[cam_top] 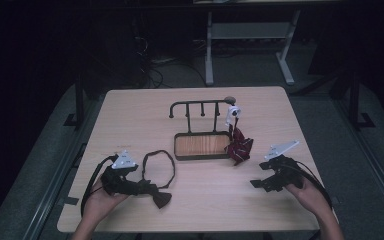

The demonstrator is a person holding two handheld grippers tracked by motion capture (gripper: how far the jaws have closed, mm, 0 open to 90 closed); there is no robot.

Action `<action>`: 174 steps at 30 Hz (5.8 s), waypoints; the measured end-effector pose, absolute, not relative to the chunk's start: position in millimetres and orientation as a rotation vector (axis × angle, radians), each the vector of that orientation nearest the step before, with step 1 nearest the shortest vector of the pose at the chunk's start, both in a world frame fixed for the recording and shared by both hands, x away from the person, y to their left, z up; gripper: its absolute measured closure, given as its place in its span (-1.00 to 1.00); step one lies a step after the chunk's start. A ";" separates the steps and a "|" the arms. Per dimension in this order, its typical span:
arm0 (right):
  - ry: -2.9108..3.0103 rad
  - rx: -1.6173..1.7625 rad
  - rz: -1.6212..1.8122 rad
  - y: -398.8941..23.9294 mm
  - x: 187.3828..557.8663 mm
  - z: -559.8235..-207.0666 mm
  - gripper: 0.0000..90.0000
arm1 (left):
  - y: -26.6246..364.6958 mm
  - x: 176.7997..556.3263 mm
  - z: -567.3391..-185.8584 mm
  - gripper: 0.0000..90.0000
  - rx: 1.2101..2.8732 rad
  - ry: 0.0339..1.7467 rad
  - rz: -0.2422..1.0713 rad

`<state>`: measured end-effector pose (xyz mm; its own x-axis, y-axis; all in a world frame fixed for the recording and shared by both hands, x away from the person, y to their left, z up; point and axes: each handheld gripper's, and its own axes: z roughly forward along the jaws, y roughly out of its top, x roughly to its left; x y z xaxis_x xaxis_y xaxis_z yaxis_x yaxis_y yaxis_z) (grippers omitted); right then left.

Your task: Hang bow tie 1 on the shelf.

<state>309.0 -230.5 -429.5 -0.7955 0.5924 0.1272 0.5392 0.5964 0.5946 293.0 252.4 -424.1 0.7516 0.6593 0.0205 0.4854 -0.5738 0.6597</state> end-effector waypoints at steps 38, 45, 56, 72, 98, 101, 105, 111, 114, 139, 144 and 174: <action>2.645 1.018 0.926 -231.2 304.9 -438.2 -0.63 | 227.3 357.0 -403.5 -0.09 2.449 0.863 0.278; 2.660 1.017 0.936 -231.7 304.6 -438.9 -0.64 | 219.5 371.0 -405.2 0.04 2.501 0.854 0.268; 2.649 1.020 0.943 -232.3 303.7 -439.4 -0.65 | 219.2 387.9 -412.7 0.08 2.529 0.886 0.271; 2.627 1.055 0.929 -233.2 304.7 -441.2 -0.65 | 218.3 395.2 -419.1 0.08 2.552 0.905 0.267; 2.643 1.041 0.939 -232.3 304.0 -441.8 -0.65 | 220.8 412.2 -439.7 0.56 2.603 1.008 0.235; 2.642 1.042 0.941 -232.4 304.3 -442.7 -0.65 | 220.5 412.3 -439.8 0.61 2.603 1.007 0.230; 2.647 1.030 0.944 -232.0 304.0 -442.9 -0.65 | 220.8 411.5 -439.3 0.82 2.620 0.981 0.200; 2.646 1.023 0.951 -232.0 303.5 -442.7 -0.65 | 219.8 409.7 -438.8 0.99 2.647 0.952 0.196; 2.647 1.024 0.951 -232.2 303.7 -442.9 -0.65 | 220.0 408.8 -438.5 0.99 2.647 0.951 0.188; 2.651 1.018 0.957 -232.0 303.3 -443.6 -0.65 | 222.7 385.5 -395.8 0.99 2.604 0.815 0.156; 2.647 1.015 0.961 -232.6 303.3 -443.3 -0.65 | 221.7 381.4 -387.4 0.99 2.615 0.772 0.156; 2.649 1.012 0.957 -233.5 302.8 -442.9 -0.65 | 231.0 370.1 -343.3 0.99 2.579 0.663 0.085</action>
